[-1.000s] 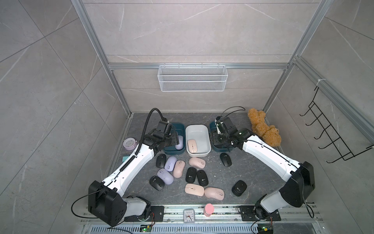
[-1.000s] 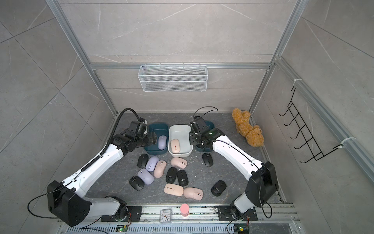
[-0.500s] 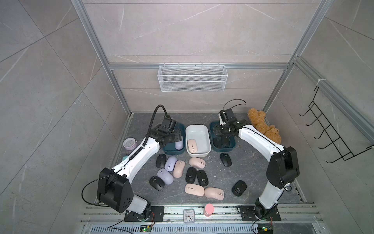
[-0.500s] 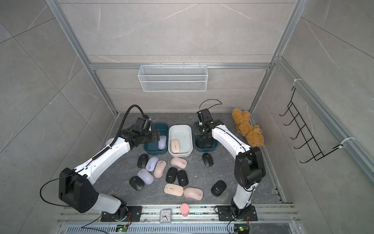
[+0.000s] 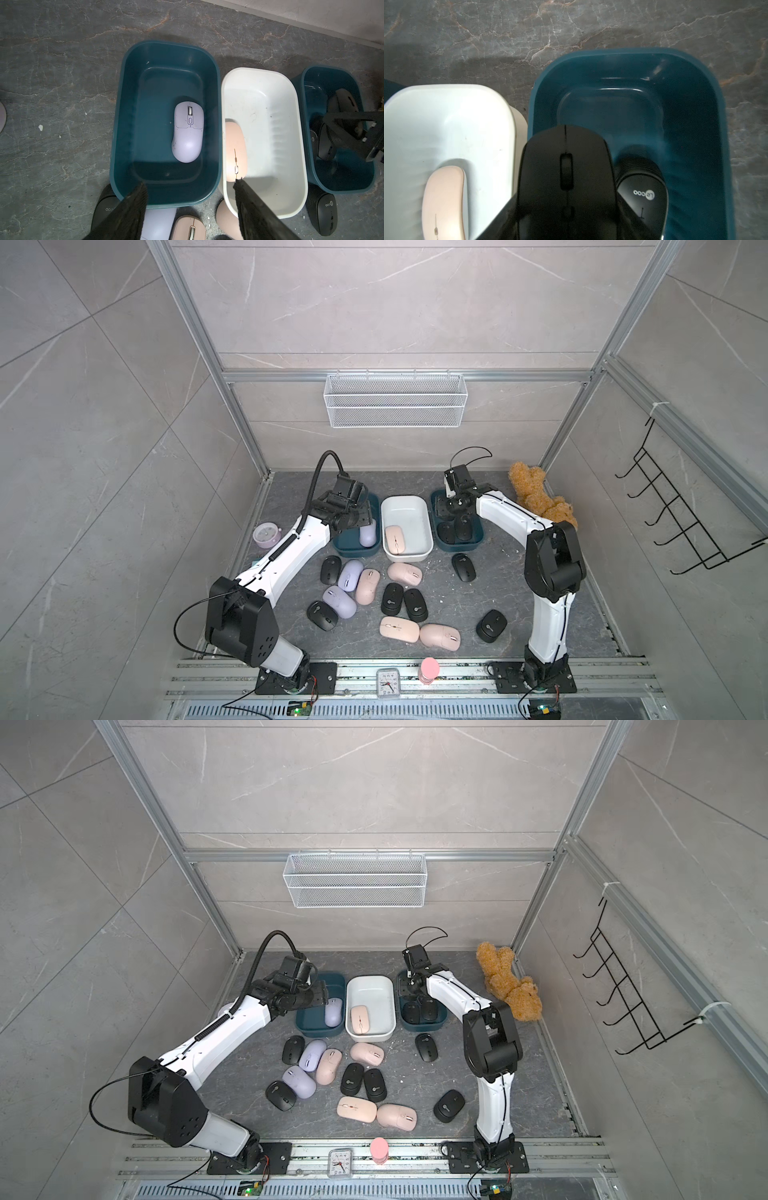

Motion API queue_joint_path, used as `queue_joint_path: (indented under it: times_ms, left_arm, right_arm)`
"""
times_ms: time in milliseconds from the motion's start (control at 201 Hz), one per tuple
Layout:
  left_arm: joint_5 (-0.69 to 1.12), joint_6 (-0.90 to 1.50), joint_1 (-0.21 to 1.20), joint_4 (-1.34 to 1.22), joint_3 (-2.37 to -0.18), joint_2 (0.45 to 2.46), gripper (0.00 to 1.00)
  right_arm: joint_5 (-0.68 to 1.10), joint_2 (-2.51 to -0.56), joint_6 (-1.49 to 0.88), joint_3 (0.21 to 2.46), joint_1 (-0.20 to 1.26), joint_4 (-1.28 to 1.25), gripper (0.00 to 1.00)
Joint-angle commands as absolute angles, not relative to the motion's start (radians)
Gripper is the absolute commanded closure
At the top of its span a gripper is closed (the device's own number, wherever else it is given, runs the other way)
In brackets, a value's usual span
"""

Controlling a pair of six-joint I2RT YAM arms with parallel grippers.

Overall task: Place the mice by color into the storage box
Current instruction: Place the mouse in the storage box.

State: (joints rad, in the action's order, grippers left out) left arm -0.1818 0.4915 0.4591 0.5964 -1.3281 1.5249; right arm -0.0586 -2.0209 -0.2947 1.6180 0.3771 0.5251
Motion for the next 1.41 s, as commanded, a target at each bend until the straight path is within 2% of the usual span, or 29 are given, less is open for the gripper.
queue_joint_path:
  times_ms: [0, 1405]
  left_arm:
    - [-0.198, 0.463, 0.454, 0.608, -1.373, 1.531, 0.31]
    - [-0.223, 0.468, 0.453, 0.627, -1.342, 1.517, 0.31]
  right_arm:
    - [-0.059, -2.055, -0.295, 1.658, 0.371, 0.507, 0.48]
    - [-0.071, -2.277, -0.308, 1.810, 0.348, 0.549, 0.46]
